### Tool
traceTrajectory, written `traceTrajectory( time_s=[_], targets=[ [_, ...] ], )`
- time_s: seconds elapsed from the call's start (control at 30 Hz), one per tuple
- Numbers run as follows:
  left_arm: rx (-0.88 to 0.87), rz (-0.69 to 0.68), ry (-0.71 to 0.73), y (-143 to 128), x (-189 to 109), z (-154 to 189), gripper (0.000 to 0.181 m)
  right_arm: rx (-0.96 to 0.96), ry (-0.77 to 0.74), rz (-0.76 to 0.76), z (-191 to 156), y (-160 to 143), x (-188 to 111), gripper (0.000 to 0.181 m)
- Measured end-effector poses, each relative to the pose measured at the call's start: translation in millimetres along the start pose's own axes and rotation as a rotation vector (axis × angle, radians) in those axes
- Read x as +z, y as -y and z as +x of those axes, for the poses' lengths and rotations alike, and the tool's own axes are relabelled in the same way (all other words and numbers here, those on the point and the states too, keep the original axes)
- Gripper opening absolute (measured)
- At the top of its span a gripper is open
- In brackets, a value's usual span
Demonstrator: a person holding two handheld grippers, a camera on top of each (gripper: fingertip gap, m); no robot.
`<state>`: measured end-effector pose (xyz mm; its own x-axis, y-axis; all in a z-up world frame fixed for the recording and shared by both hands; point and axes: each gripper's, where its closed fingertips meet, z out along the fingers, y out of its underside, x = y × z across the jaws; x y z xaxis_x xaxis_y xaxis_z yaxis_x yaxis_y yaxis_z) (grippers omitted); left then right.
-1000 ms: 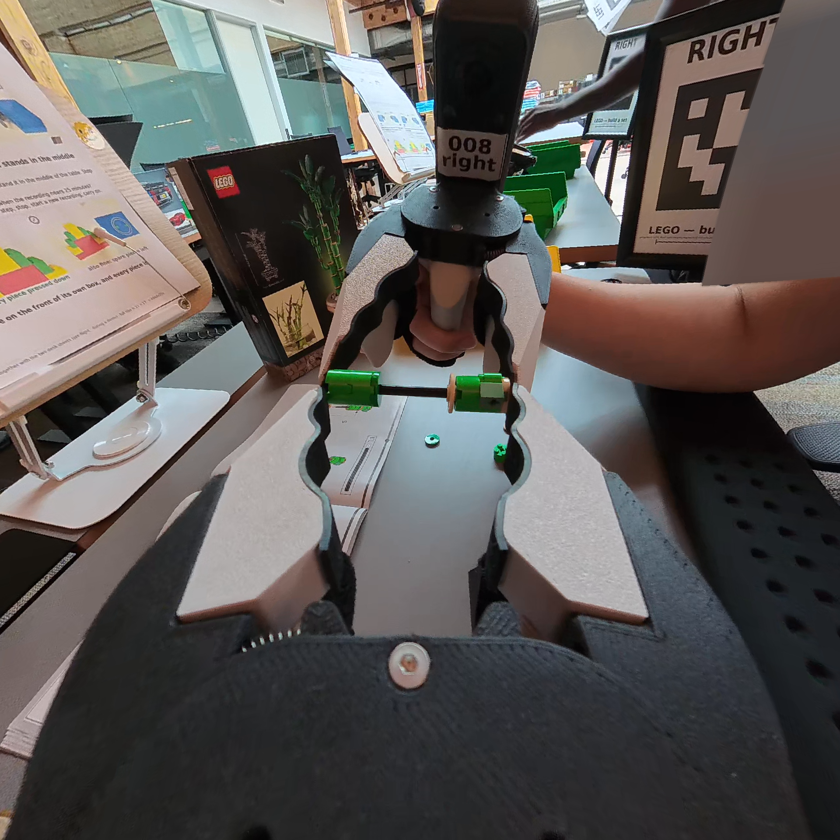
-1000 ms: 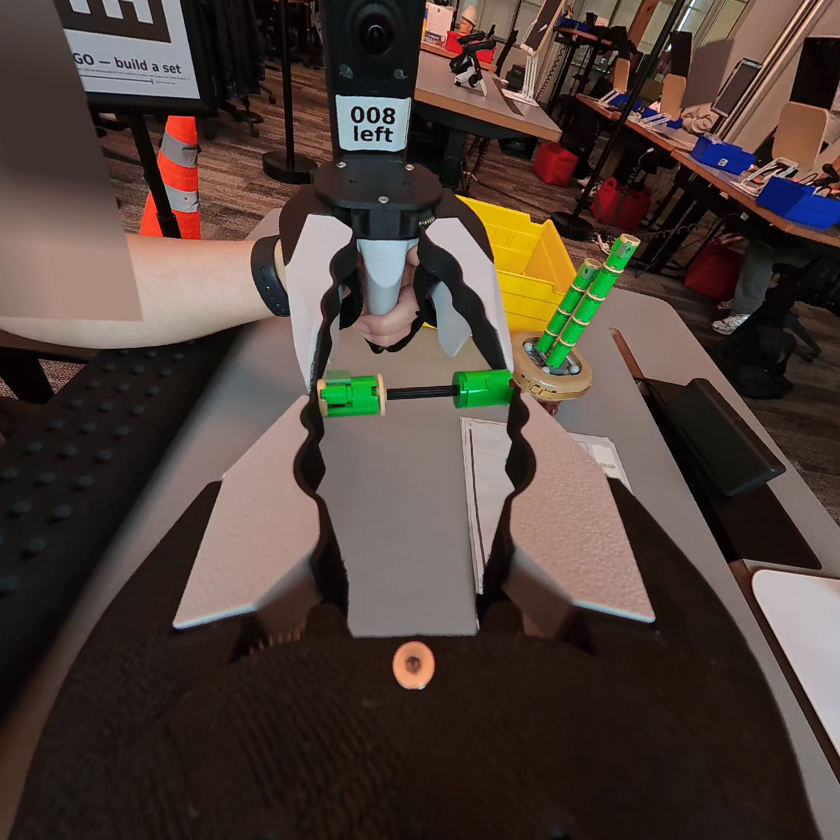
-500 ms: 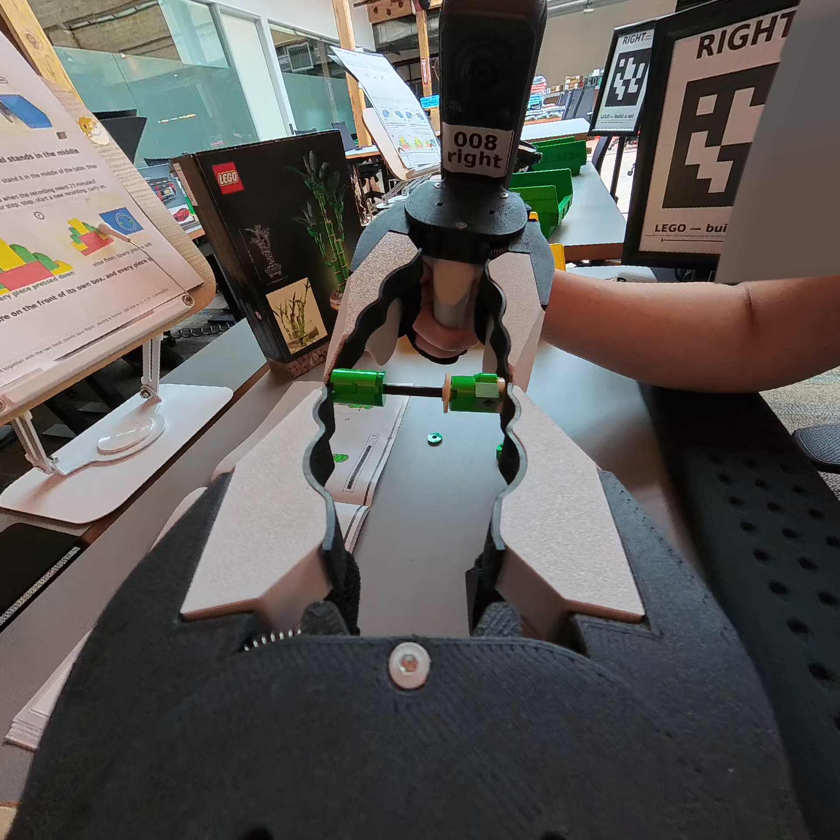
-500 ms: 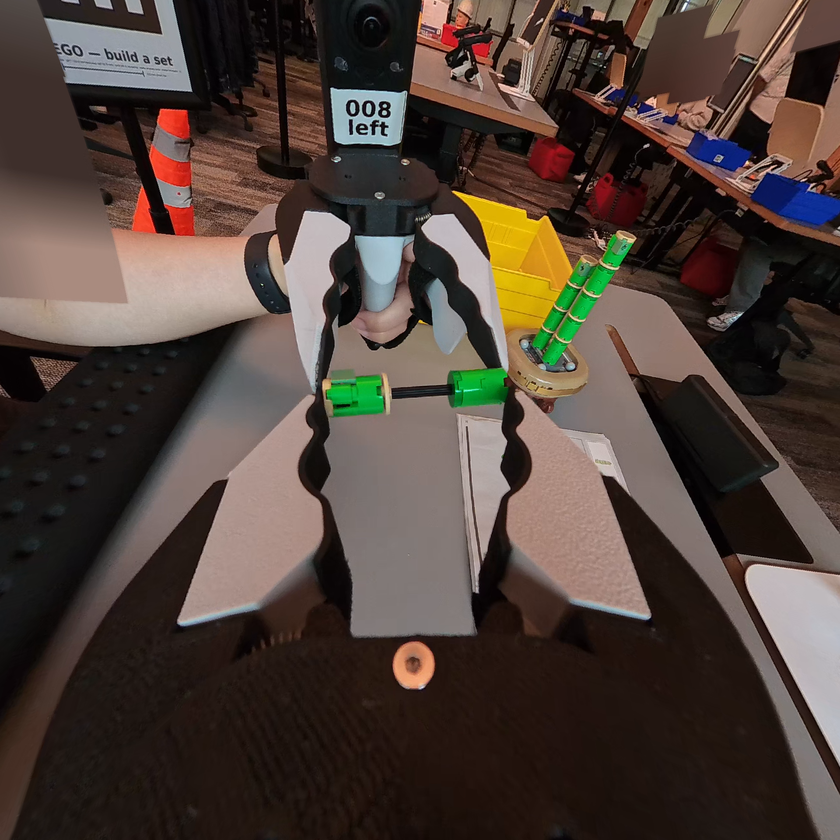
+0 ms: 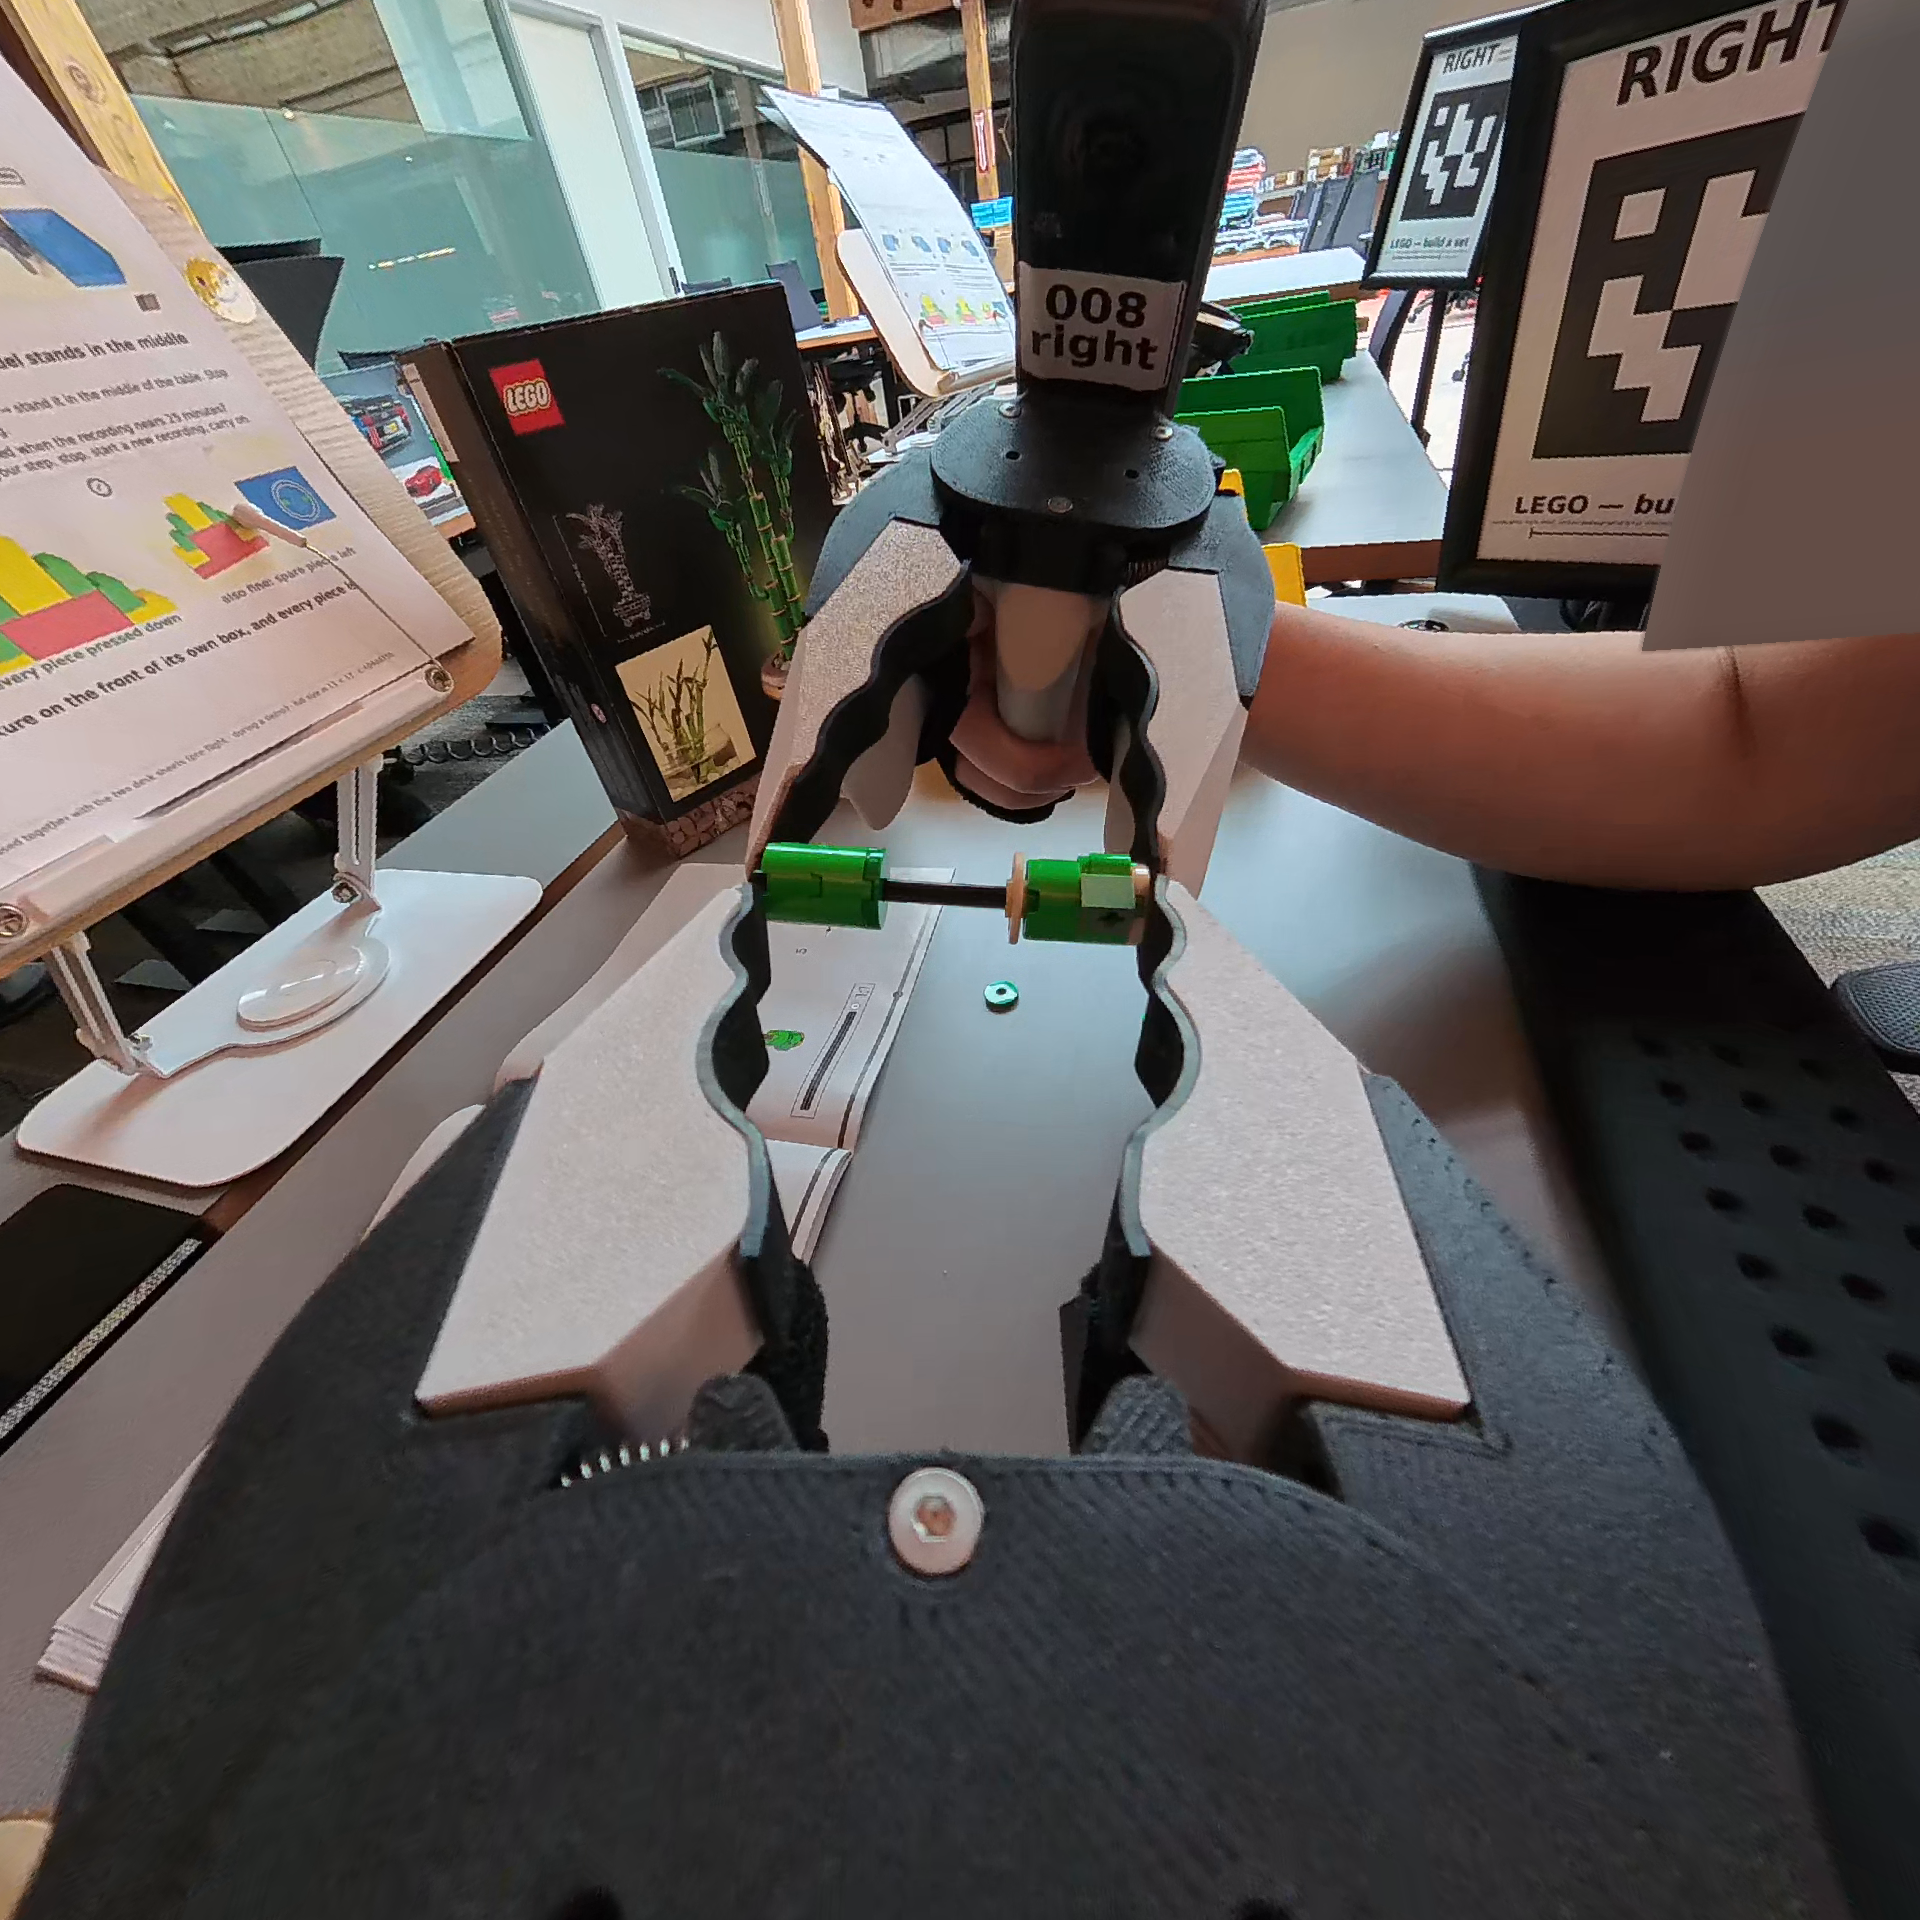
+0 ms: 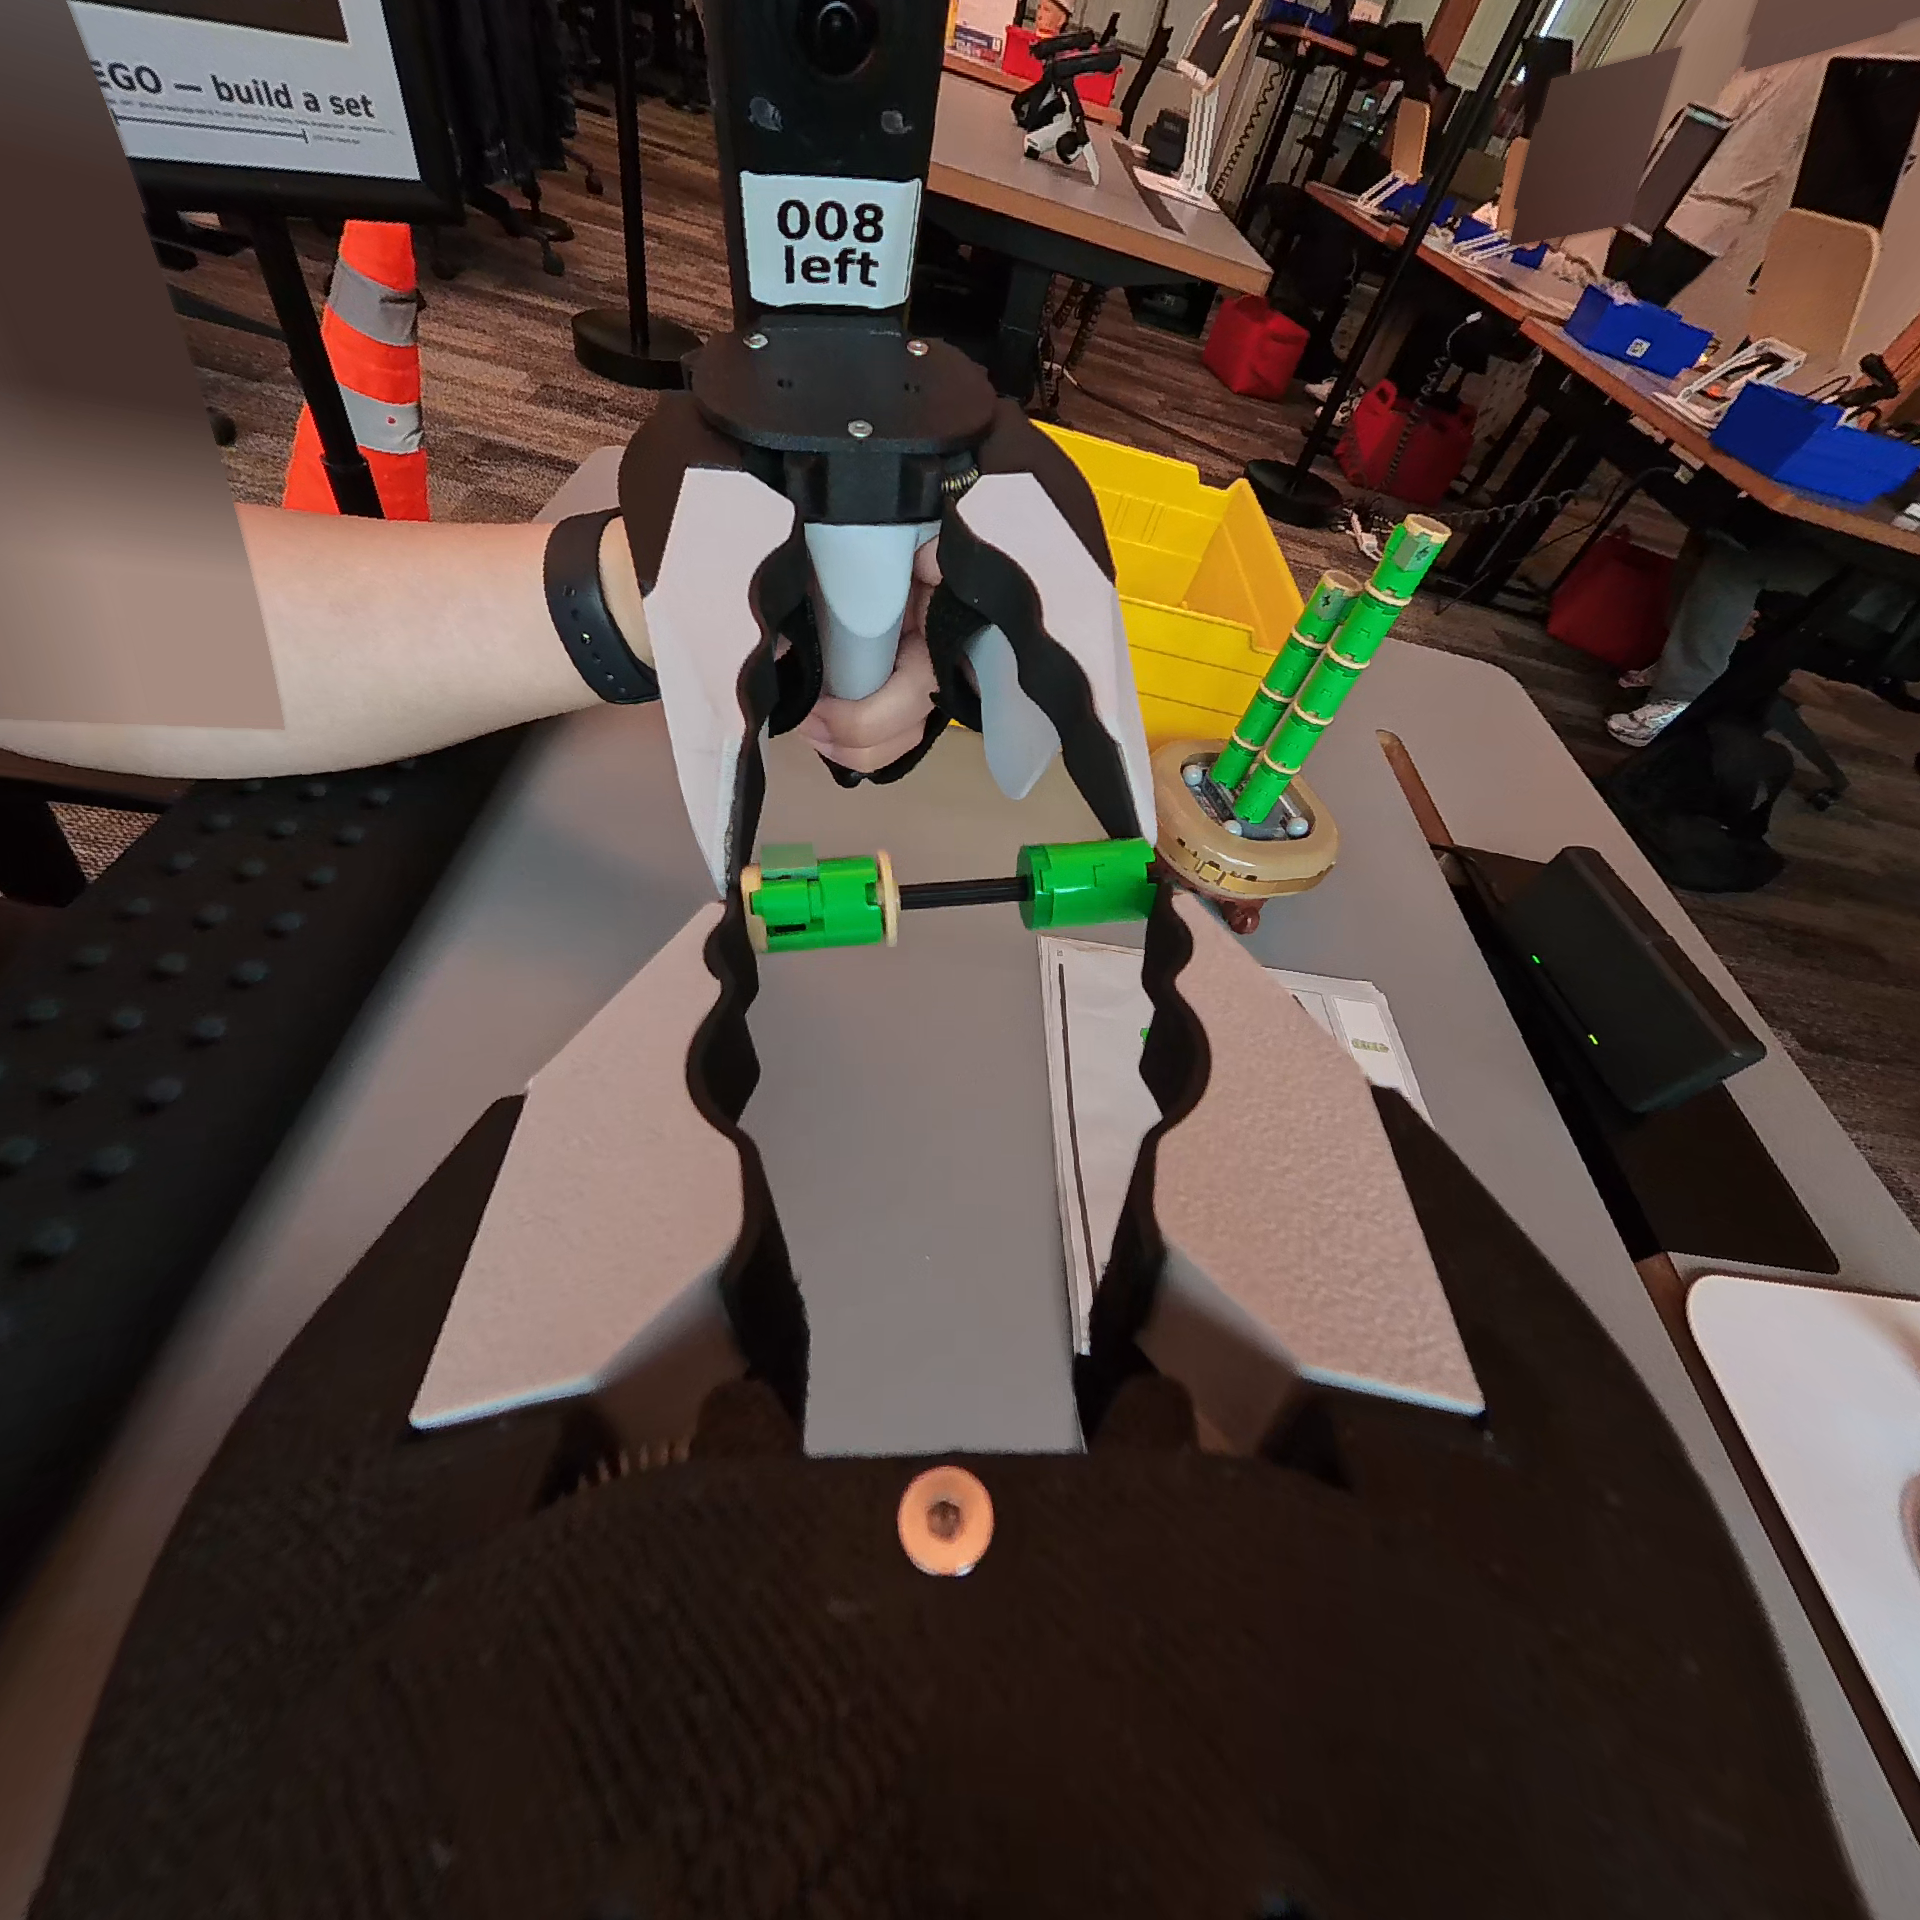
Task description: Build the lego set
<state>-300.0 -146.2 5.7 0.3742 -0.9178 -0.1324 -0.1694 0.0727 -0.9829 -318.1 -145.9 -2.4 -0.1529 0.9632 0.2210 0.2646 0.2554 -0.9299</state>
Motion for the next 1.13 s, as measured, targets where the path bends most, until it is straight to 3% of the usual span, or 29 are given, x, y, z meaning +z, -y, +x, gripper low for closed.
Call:
traceTrajectory(
  time_s=[0.63, 1.13],
  targets=[
    [0.026, -0.038, 0.028, -7.3, 4.1, -2.4, 0.059, -0.030, -0.023, -0.052, 3.0, -9.3, -1.2, 0.063],
    [0.103, 0.008, 0.054, 6.9, -3.1, 0.0, 0.059, -0.101, -0.053, 0.020, 1.1, 7.6, -1.4, 0.062]
  ],
)
